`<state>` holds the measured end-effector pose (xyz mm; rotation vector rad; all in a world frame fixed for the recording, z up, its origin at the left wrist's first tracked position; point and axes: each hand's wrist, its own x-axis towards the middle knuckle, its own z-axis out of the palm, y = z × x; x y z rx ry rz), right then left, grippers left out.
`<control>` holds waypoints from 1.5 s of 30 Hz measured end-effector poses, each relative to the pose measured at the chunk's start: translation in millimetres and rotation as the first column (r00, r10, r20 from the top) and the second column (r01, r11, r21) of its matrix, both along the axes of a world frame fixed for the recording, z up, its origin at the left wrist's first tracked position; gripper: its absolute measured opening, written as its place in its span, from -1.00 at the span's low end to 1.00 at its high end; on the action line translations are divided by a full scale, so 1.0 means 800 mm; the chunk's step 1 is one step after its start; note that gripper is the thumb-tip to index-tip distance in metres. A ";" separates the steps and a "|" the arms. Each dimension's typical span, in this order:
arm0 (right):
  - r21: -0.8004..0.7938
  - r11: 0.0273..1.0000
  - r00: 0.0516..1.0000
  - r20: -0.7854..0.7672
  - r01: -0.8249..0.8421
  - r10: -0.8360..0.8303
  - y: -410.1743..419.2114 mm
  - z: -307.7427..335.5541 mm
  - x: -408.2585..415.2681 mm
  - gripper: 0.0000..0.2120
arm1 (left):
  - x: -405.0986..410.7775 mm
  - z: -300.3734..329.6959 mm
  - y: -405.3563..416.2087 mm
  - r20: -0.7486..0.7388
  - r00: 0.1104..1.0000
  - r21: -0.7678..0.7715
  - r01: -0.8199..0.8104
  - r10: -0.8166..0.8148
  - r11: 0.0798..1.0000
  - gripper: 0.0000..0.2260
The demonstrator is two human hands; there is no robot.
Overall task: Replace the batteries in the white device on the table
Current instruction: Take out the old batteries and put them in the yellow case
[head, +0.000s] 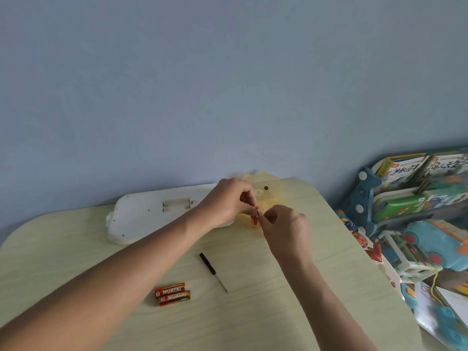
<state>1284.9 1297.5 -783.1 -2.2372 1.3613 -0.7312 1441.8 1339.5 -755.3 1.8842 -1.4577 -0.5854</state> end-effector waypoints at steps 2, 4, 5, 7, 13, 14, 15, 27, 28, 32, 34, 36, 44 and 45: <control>-0.078 0.997 0.995 -0.101 0.001 -0.009 0.006 -0.001 0.001 -0.71 | -0.001 -0.005 -0.003 0.053 0.998 -0.005 -0.016 0.016 1.000 -0.89; -0.155 0.988 0.986 -0.165 -0.016 -0.010 0.007 -0.004 0.001 -0.69 | -0.002 -0.009 -0.005 0.093 0.995 -0.006 -0.035 0.035 0.999 -0.92; -0.197 0.980 0.982 -0.189 -0.026 -0.012 0.007 -0.006 0.001 -0.68 | -0.002 -0.011 -0.005 0.104 0.994 -0.009 -0.040 0.041 0.999 -0.93; -0.308 0.950 0.977 -0.212 -0.058 -0.009 0.005 -0.015 0.001 -0.67 | -0.001 -0.013 -0.005 0.122 0.992 -0.017 -0.034 0.035 0.999 -0.95; -0.411 0.902 0.982 -0.176 -0.131 0.062 0.003 -0.025 -0.002 -0.64 | -0.004 -0.013 -0.002 0.286 0.956 -0.046 0.080 -0.063 0.996 -0.97; -0.390 0.912 0.983 -0.170 -0.131 0.069 0.001 -0.026 -0.003 -0.67 | -0.004 -0.014 -0.002 0.296 0.953 -0.049 0.083 -0.065 0.995 -0.97; -0.351 0.927 0.984 -0.157 -0.131 0.079 -0.001 -0.025 -0.006 -0.70 | -0.003 -0.015 -0.001 0.299 0.953 -0.059 0.075 -0.054 0.995 -0.97; 0.309 0.920 0.965 -0.029 -0.240 0.262 -0.079 0.022 -0.051 0.17 | 0.007 -0.007 0.003 0.583 0.812 0.194 -0.128 -0.009 0.973 0.33; 0.356 0.900 0.959 -0.032 -0.253 0.282 -0.081 0.018 -0.048 0.24 | 0.007 -0.011 0.002 0.597 0.802 0.211 -0.136 -0.018 0.968 0.36; 0.410 0.871 0.956 0.006 -0.270 0.293 -0.085 0.003 -0.033 0.31 | 0.009 -0.022 -0.003 0.617 0.786 0.216 -0.124 -0.037 0.968 0.40; 0.387 0.879 0.957 0.030 -0.277 0.289 -0.087 0.001 -0.031 0.30 | 0.009 -0.022 -0.004 0.612 0.791 0.170 -0.115 -0.014 0.979 0.39; 0.364 0.888 0.959 0.070 -0.280 0.274 -0.088 0.000 -0.031 0.29 | 0.008 -0.021 -0.005 0.614 0.789 0.113 -0.109 0.017 0.988 0.35; 0.256 0.925 0.958 0.128 -0.282 0.257 -0.082 -0.004 -0.041 0.16 | -0.001 -0.022 0.008 0.434 0.901 -0.052 0.055 -0.027 0.997 -0.02; 0.244 0.930 0.960 0.133 -0.273 0.247 -0.081 -0.005 -0.043 0.11 | -0.002 -0.022 0.012 0.414 0.909 -0.066 0.082 -0.047 0.994 -0.11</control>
